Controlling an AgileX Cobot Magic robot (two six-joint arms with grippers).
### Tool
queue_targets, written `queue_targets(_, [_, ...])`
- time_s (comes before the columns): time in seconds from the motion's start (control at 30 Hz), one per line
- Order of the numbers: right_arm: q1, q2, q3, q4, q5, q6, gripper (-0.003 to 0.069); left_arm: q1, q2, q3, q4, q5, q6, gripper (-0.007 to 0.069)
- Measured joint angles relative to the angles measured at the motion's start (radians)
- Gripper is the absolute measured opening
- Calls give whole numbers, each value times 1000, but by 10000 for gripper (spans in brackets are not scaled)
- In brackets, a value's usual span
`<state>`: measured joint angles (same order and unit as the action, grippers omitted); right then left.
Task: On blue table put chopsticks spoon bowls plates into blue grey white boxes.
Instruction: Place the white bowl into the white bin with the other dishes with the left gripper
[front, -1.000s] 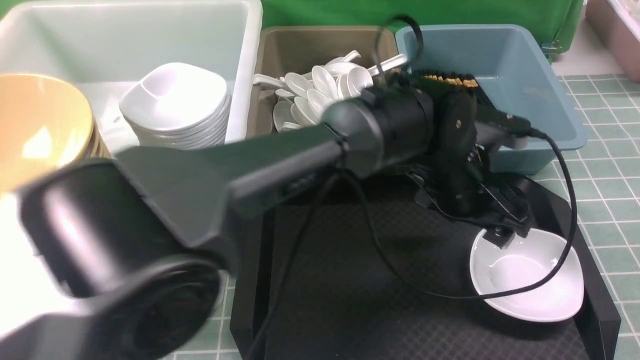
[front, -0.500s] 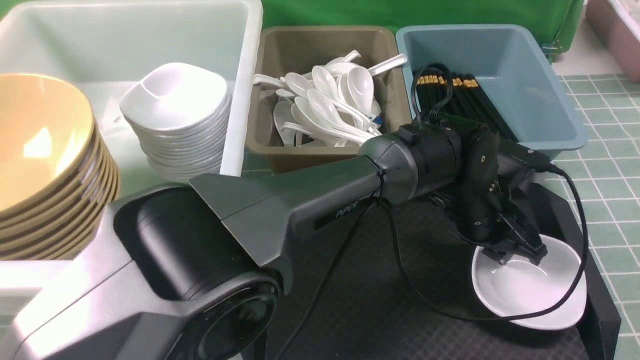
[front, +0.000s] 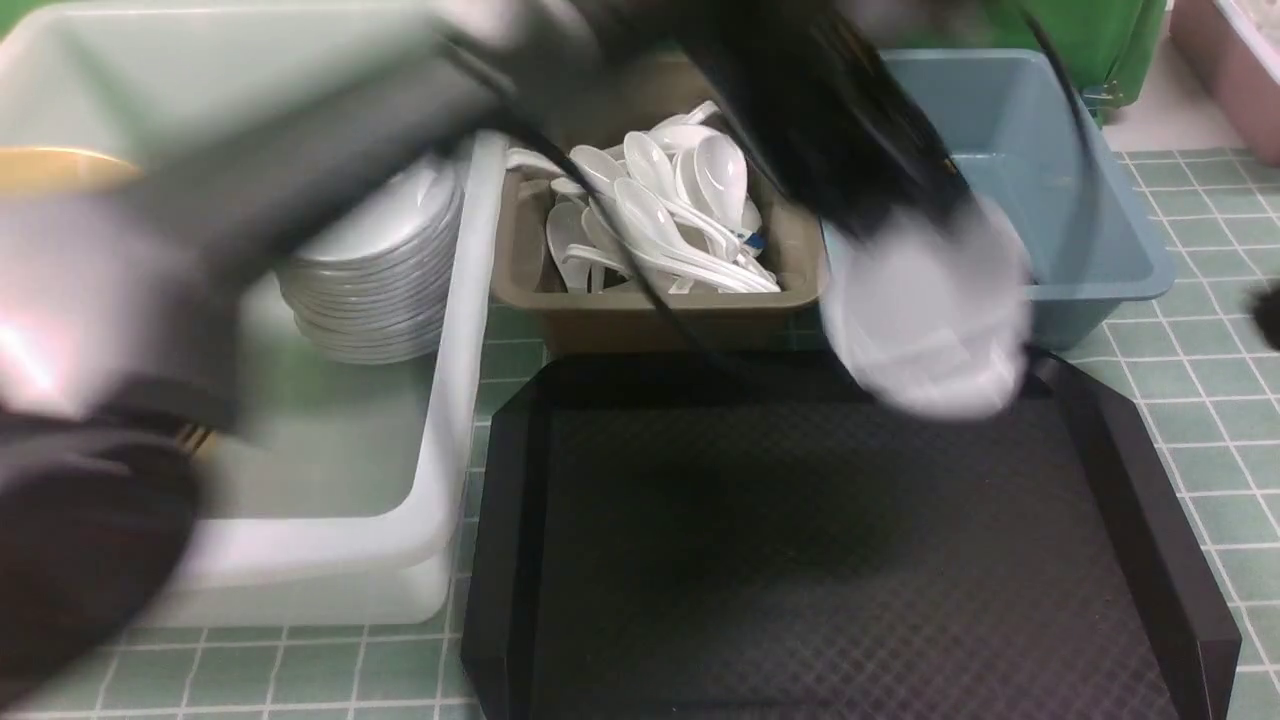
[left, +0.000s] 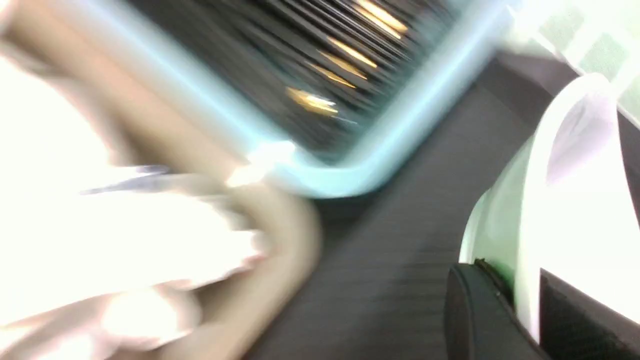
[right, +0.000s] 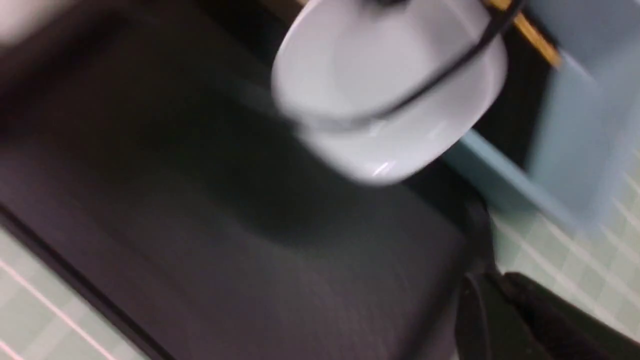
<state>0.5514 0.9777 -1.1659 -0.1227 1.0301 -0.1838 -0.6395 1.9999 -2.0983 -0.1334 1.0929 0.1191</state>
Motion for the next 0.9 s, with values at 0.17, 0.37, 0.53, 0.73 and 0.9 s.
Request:
queue_targets(0.17, [33, 177, -137, 214, -37, -172, 68, 222, -131, -2, 15, 117, 8, 5])
queue_targets(0.37, [202, 395, -320, 261, -46, -245, 68, 482, -192, 42, 21, 163, 43, 5])
queue_targets(0.53, [311, 554, -469, 267, -49, -277, 68, 666, -202, 137, -73, 133, 49, 5])
queue_targets(0.73, [327, 640, -550, 264, -36, -295, 68, 752, -194, 274, -221, 2, 103, 5])
queue_targets(0.9, [327, 653, -555, 256, -29, -295, 68, 753, -140, 299, -256, -47, 147, 5])
